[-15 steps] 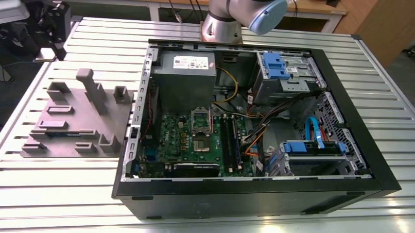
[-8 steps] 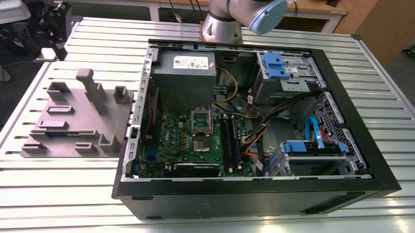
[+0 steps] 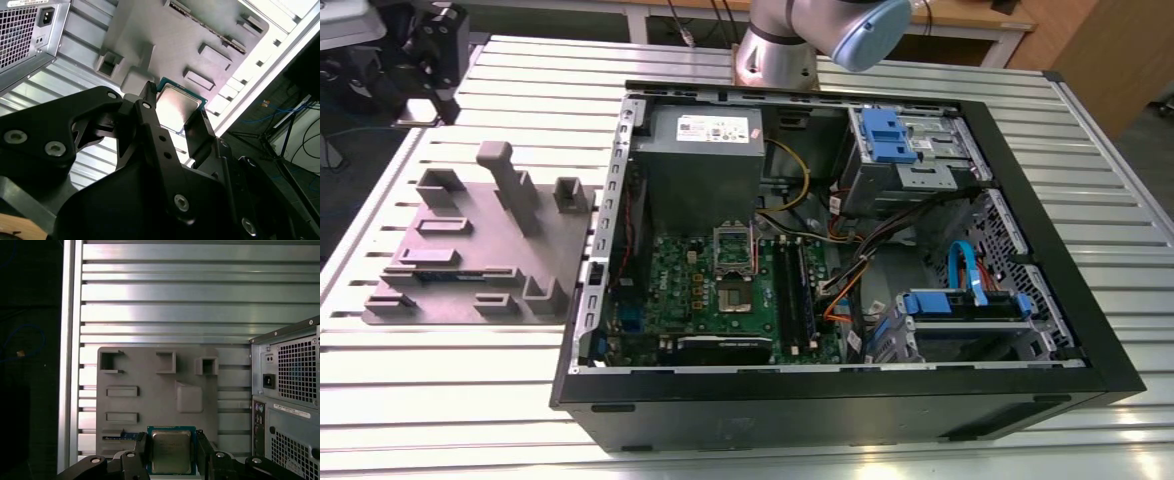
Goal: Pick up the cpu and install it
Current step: 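Pick up the cpu and move it towards the insertion slot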
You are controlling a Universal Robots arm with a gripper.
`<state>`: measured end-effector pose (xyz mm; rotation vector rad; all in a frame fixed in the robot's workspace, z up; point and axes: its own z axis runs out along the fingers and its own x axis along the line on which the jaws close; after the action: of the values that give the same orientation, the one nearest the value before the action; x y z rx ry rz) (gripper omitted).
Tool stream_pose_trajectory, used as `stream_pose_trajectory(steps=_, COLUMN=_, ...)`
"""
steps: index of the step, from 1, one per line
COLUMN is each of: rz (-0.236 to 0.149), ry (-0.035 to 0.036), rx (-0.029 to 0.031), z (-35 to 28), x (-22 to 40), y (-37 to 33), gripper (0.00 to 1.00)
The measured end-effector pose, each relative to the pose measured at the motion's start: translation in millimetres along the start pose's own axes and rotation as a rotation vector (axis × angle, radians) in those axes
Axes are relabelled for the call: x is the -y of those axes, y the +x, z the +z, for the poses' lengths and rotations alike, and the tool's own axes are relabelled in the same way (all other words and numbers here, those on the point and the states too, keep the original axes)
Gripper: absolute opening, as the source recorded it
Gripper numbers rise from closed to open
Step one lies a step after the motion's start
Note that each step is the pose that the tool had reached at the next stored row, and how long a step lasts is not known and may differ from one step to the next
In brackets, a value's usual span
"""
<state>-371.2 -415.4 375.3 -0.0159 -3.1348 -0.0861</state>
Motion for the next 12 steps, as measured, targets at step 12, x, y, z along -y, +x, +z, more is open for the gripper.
stream_pose_trajectory(steps=12, rz=0.000, ry=0.0000, rx=-0.0001, z=0.0, x=0.0, y=-2.3, gripper=0.47)
